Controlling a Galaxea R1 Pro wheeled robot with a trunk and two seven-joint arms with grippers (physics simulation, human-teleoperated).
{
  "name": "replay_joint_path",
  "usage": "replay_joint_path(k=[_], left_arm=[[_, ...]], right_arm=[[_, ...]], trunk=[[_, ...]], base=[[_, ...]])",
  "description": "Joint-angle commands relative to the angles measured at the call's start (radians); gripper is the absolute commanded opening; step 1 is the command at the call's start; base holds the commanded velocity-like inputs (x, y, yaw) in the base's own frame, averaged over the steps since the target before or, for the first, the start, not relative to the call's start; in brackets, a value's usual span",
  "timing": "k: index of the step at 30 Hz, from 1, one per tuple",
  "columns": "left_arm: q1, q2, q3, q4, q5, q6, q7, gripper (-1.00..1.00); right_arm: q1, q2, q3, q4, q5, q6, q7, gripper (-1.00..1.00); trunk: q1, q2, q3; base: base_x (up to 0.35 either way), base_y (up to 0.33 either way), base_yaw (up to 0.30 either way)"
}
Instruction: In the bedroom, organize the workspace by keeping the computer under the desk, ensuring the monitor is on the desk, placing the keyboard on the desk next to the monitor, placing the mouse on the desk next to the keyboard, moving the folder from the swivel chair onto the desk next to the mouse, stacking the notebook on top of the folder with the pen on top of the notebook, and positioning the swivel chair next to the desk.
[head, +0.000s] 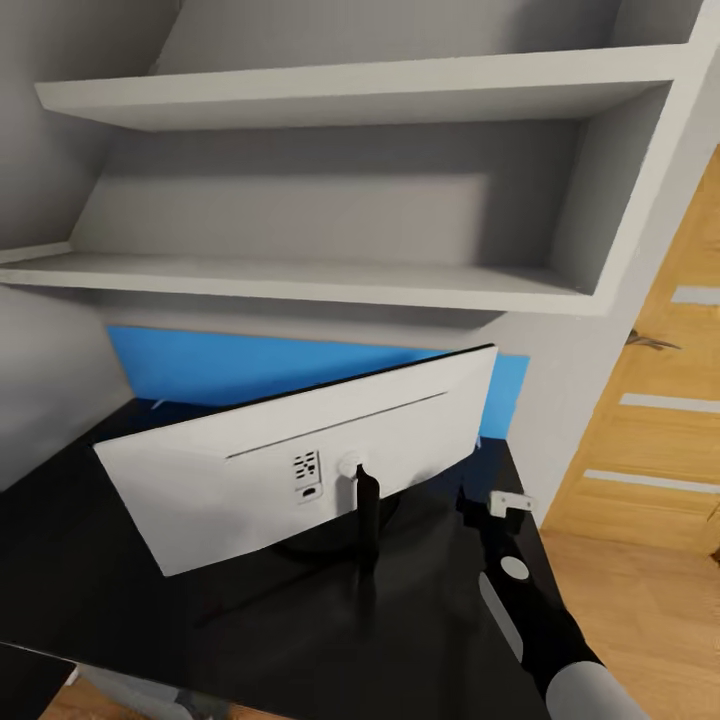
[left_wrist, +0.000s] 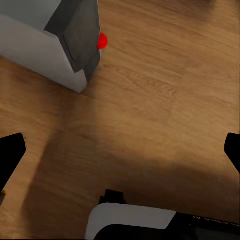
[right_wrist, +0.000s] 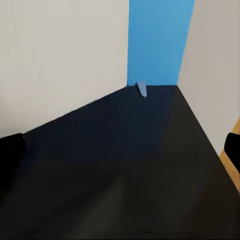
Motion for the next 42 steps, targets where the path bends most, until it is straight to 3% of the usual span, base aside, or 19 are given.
replay_joint_path(k=[1, 7, 14, 18, 26, 42], left_arm=[[0.0, 0.0, -0.003, 0.0, 0.011, -0.001, -0.008, 1.0], [0.0, 0.0, -0.003, 0.0, 0.011, -0.001, -0.006, 1.0], [0.0, -0.002, -0.003, 0.0, 0.011, 0.0, -0.002, 1.0], [0.0, -0.002, -0.002, 0.0, 0.012, 0.002, -0.001, 1.0], [0.0, -0.001, 0.0, 0.0, 0.013, 0.002, 0.0, 1.0], [0.0, -0.002, 0.001, 0.0, 0.013, 0.002, 0.001, 1.0]], right_arm=[[-0.001, -0.001, 0.005, 0.006, -0.01, -0.005, -0.001, 1.0], [0.0, 0.002, 0.005, 0.037, -0.013, -0.005, 0.032, 1.0], [0.002, 0.048, 0.004, 0.073, -0.013, -0.005, 0.054, 1.0], [0.002, 0.058, 0.005, 0.127, -0.011, -0.011, 0.058, 1.0], [0.002, 0.062, 0.005, 0.18, -0.009, -0.073, 0.06, 1.0], [0.002, 0.062, 0.005, 0.19, -0.009, -0.085, 0.061, 1.0]], trunk=[[0.0, -0.001, -0.002], [0.0, -0.001, -0.002], [0.0, -0.001, -0.002], [0.0, -0.001, -0.002], [0.0, -0.001, 0.001], [0.0, -0.001, 0.005]], base=[[-0.298, 0.0, 0.0], [-0.221, 0.0, 0.0], [-0.037, 0.0, 0.0], [-0.005, 0.0, 0.0], [-0.001, 0.0, -0.054], [0.0, 0.0, -0.028]])
